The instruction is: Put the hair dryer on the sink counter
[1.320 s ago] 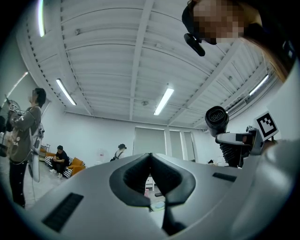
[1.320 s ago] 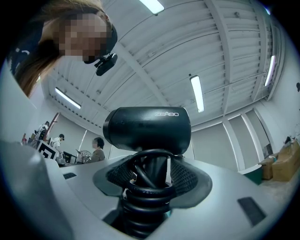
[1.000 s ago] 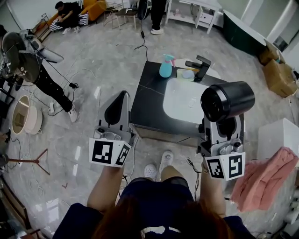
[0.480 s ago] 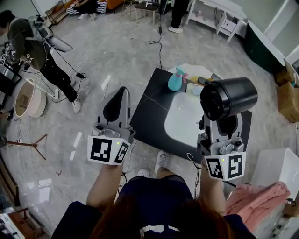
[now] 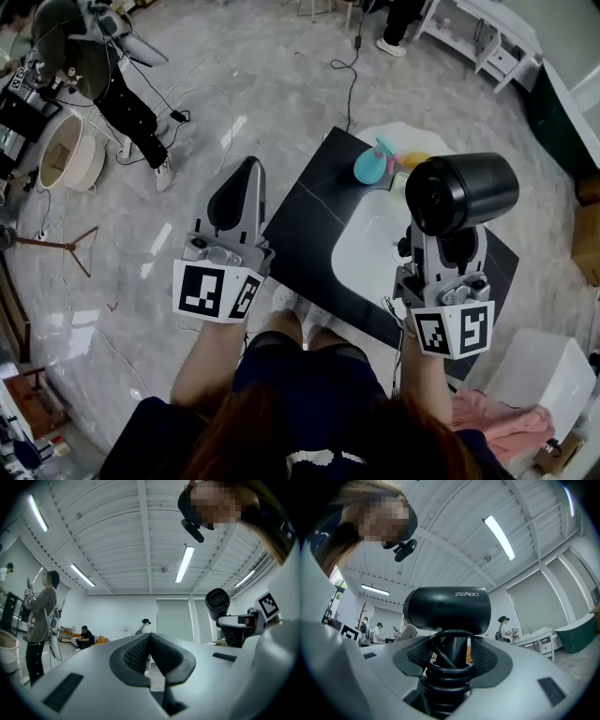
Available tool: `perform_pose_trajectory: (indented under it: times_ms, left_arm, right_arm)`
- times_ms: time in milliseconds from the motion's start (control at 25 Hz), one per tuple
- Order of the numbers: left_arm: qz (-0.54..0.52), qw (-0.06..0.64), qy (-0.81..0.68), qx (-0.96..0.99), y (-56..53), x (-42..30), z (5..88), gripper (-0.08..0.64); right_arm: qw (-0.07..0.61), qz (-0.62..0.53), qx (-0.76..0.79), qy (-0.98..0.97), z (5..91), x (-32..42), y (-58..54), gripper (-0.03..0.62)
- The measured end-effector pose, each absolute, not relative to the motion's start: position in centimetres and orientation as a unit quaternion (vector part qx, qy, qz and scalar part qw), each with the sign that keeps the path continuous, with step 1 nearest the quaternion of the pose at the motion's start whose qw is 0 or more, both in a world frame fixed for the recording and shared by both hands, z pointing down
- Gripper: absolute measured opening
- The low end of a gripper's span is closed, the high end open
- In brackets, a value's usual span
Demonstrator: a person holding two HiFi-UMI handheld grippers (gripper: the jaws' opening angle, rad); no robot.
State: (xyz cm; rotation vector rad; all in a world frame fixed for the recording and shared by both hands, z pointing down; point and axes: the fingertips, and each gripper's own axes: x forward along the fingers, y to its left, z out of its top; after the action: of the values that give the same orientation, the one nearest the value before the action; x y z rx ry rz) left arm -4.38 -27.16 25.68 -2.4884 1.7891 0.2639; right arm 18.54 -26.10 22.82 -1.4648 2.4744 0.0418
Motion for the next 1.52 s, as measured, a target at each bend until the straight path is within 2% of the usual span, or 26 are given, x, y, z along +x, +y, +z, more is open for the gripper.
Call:
perform_pose_trajectory:
  times_ms: [280,680,1080,1520]
  left_arm:
    - [0.074,0.017,0.576,-0.814,-31.3,-5.5,28.3,0.012]
    - [0.054,-0.016,0.551,-0.833,-37.3,-6.5,34.8,0.012]
    - [0.019,-0.047,0.547,-0.835,-41.1,-6.7,41.5,0.012]
    - [-0.005,-0.064,0.547,-0.835,-41.7,-7.0,44.4,0.012]
  right_arm:
    - [0.102,-0.013,-0.509,0.855,27.0,16.3,-30.5,0.264]
    - [0.037,-0.093,-0.536,0.839,38.1,13.4,-36.5,0.264]
    - [-0.066,-0.165,-0.545,0.819,50.3,12.0,-39.7,0.264]
    - [-0.164,-0.234,-0.533,0.796,61.0,9.9,-41.2,0.262]
